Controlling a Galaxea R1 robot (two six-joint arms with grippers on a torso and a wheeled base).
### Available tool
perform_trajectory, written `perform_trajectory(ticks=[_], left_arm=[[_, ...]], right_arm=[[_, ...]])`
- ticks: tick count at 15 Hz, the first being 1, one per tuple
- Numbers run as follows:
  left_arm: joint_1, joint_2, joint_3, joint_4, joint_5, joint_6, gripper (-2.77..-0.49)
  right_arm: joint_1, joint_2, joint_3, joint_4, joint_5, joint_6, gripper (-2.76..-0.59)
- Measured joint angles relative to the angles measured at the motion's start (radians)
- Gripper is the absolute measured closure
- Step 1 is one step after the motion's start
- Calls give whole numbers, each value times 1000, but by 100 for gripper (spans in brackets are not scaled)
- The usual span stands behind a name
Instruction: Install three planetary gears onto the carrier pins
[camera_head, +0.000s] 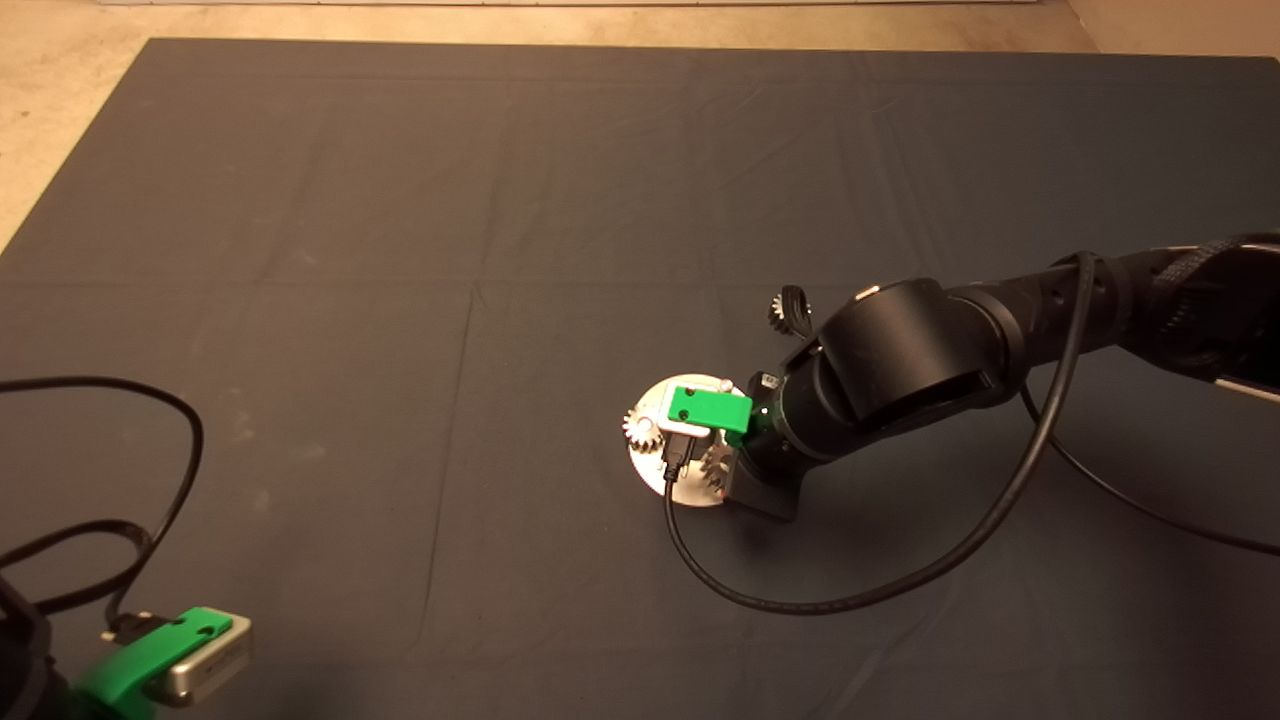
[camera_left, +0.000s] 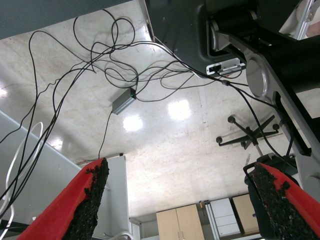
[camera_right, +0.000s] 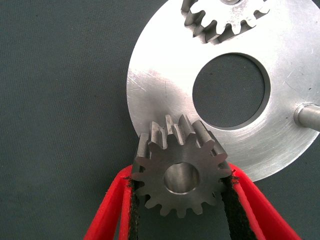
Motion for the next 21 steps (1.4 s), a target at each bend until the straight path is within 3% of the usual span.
perform_trajectory(ticks=[18,21], left_arm=[[0,-3,0,0,0,6,-204],[0,-10,0,0,0,8,-204]], right_arm=[[0,-10,-3,1,-2,-3,-95],[0,-5,-27,2,1,-2,-95]])
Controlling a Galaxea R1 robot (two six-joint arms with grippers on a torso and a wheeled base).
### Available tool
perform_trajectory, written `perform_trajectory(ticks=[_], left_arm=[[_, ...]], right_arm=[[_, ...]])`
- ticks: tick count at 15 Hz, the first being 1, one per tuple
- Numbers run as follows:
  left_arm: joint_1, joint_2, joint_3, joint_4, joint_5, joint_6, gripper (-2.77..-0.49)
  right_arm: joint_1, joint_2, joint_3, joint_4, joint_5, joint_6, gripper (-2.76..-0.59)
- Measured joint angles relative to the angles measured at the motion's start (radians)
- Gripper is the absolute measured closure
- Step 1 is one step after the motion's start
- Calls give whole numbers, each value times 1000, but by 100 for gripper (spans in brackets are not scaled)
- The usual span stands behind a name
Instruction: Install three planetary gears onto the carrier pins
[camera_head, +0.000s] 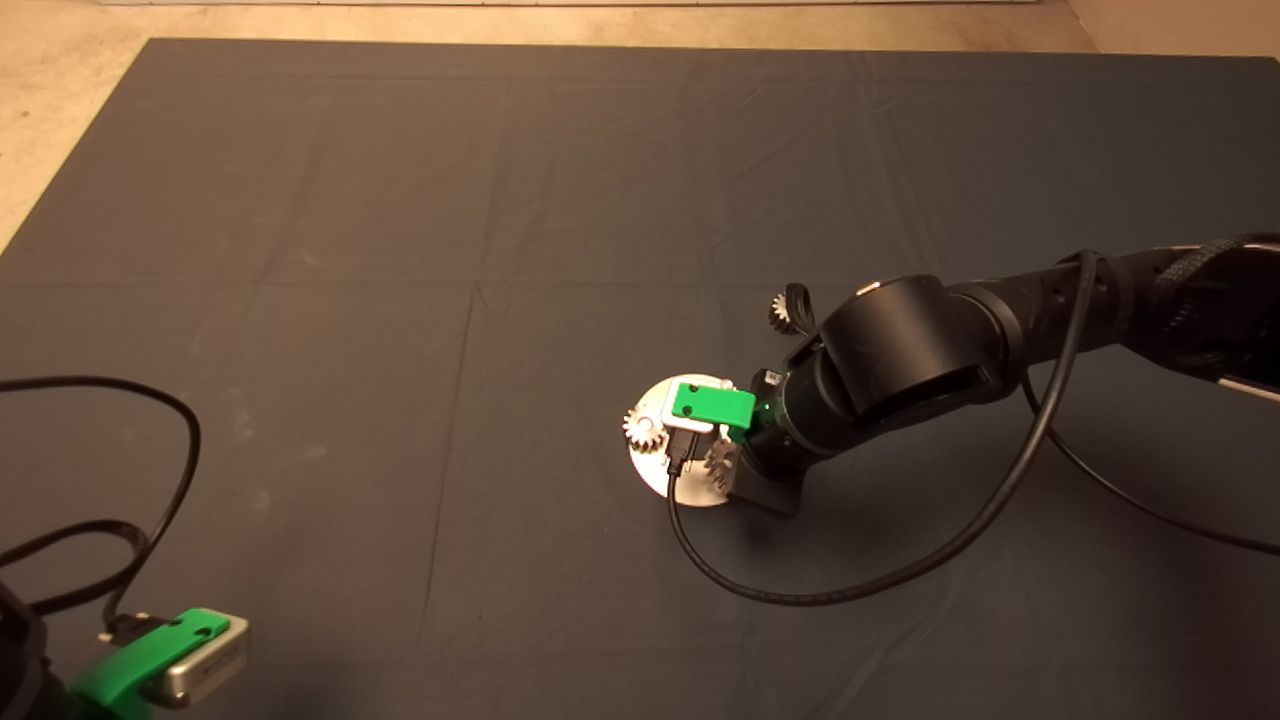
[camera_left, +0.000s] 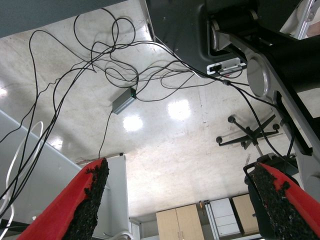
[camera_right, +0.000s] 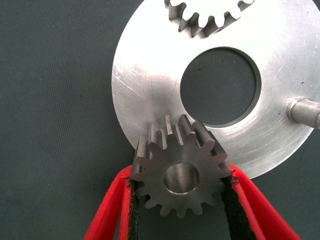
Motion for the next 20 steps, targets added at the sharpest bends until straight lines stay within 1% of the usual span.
perform_trajectory(ticks=[1,3,6,8,9,10,13,20], left_arm=[[0,-1,0,0,0,0,-204],[0,-2,0,0,0,3,-204],[0,-7,0,-1,0,3,-204],[0,-7,0,-1,0,4,-204],[0,-7,0,-1,0,4,-204],[0,-7,0,-1,0,4,-204],[0,-7,0,-1,0,7,-204],[0,-7,0,-1,0,10,-204]], right_arm=[[0,0,-2,2,3,0,-95],[1,1,-6,3,4,0,-95],[3,8,-13,10,-3,0,-95],[3,10,-13,11,-4,0,-95],[3,14,-13,11,-10,0,-95],[3,18,-13,11,-11,0,-95],[3,23,-13,11,-6,0,-95],[2,21,-13,10,-5,0,-95]])
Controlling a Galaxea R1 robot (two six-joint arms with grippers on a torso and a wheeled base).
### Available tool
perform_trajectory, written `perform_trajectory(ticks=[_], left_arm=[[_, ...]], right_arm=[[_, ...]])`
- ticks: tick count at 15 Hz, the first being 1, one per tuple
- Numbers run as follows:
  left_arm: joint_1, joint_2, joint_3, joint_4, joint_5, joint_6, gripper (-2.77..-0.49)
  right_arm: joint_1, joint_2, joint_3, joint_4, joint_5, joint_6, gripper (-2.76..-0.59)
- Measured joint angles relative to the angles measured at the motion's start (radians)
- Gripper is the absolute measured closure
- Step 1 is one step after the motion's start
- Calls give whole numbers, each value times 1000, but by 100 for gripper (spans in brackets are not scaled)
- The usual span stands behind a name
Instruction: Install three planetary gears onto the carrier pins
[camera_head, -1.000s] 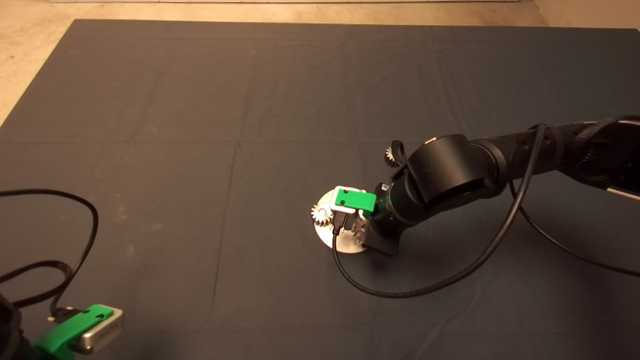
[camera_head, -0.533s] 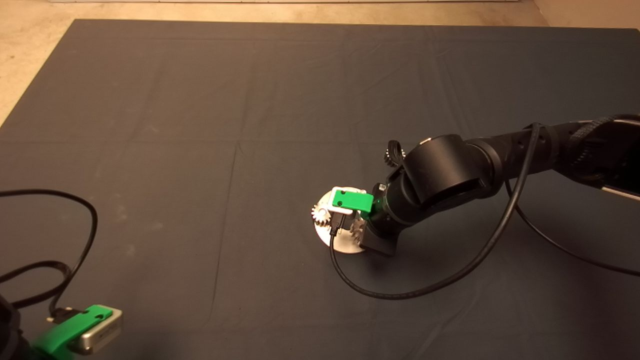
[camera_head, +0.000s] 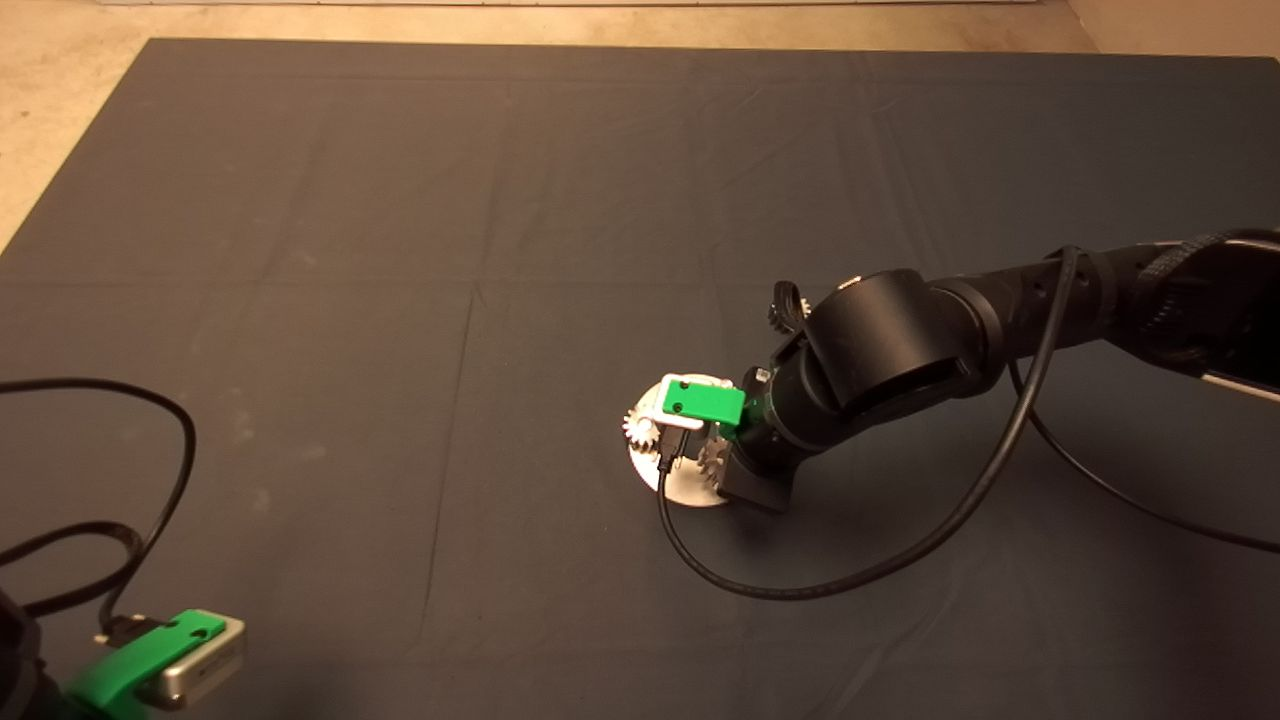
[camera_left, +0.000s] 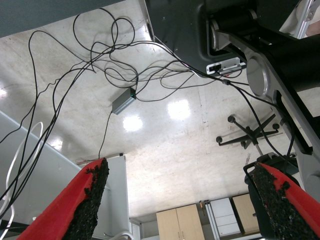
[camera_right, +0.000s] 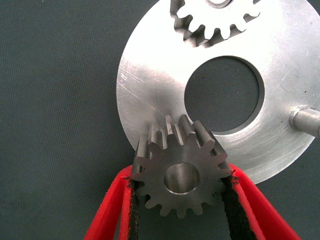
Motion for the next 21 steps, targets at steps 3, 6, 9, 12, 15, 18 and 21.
perform_trajectory(ticks=[3,6,9,12,15,18,21], left_arm=[[0,0,0,0,0,1,-204],[0,0,0,0,0,1,-204],[0,0,0,0,0,6,-204],[0,-12,0,-1,0,13,-204],[0,-14,2,-1,0,16,-204],[0,-20,2,-1,0,21,-204],[0,-37,2,-1,0,41,-204]], right_arm=[[-2,-14,9,0,9,0,-95],[-4,-23,19,0,11,0,-95],[-6,-23,25,0,9,0,-95],[-7,-22,27,0,5,0,-95],[-8,-22,27,0,6,0,-95],[-9,-22,27,0,5,0,-95],[-10,-22,27,0,4,0,-95]])
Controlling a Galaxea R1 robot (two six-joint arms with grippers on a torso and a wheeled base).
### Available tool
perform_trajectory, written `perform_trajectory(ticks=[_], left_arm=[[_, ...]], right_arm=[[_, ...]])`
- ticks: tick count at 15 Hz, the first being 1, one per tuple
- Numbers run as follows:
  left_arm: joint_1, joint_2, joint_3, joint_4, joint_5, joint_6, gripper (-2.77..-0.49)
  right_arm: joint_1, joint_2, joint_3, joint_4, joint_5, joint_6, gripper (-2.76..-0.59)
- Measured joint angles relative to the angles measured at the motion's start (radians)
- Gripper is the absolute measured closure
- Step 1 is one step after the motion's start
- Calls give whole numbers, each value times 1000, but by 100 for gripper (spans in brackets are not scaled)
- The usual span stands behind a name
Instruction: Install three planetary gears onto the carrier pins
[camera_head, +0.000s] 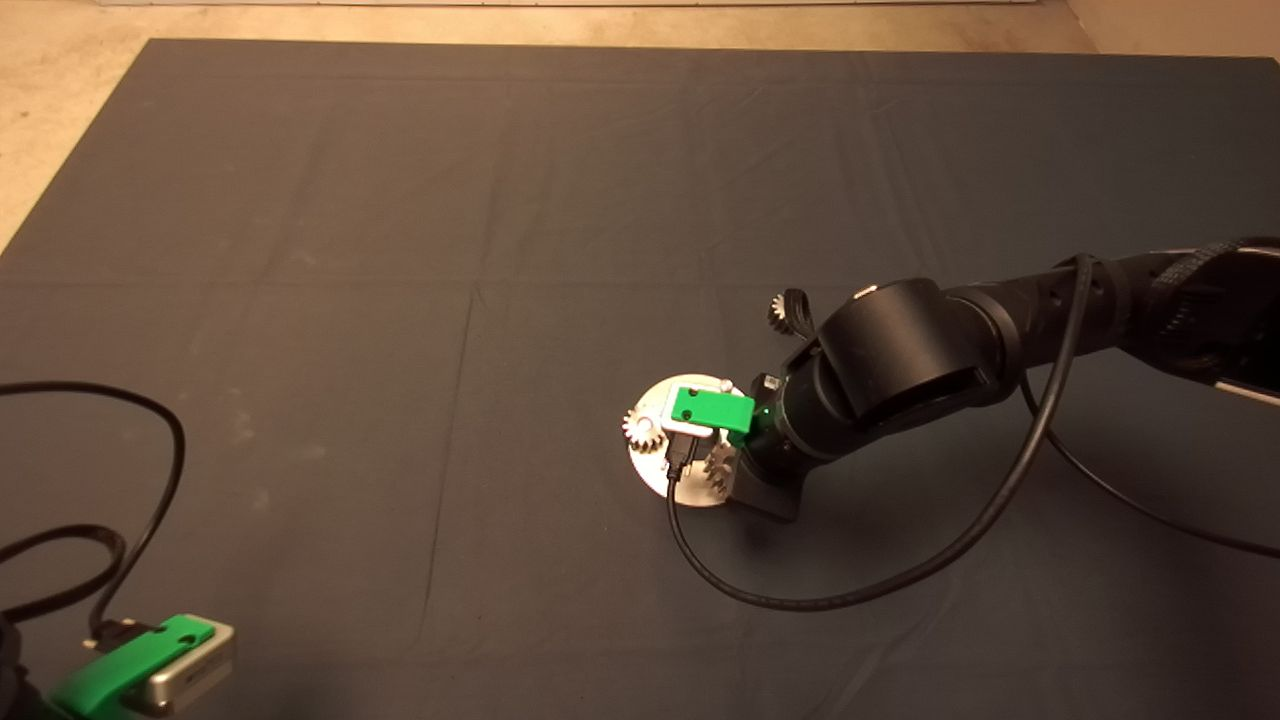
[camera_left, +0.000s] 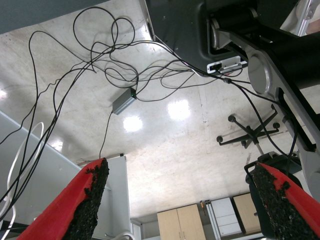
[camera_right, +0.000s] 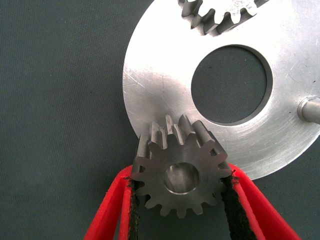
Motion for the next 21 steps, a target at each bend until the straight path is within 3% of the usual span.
perform_trajectory(ticks=[9,21], left_arm=[[0,-94,1,-5,0,58,-204],[0,-111,1,-9,0,70,-204]], right_arm=[[0,0,-9,0,4,0,-95],[0,0,-13,0,6,0,-95]])
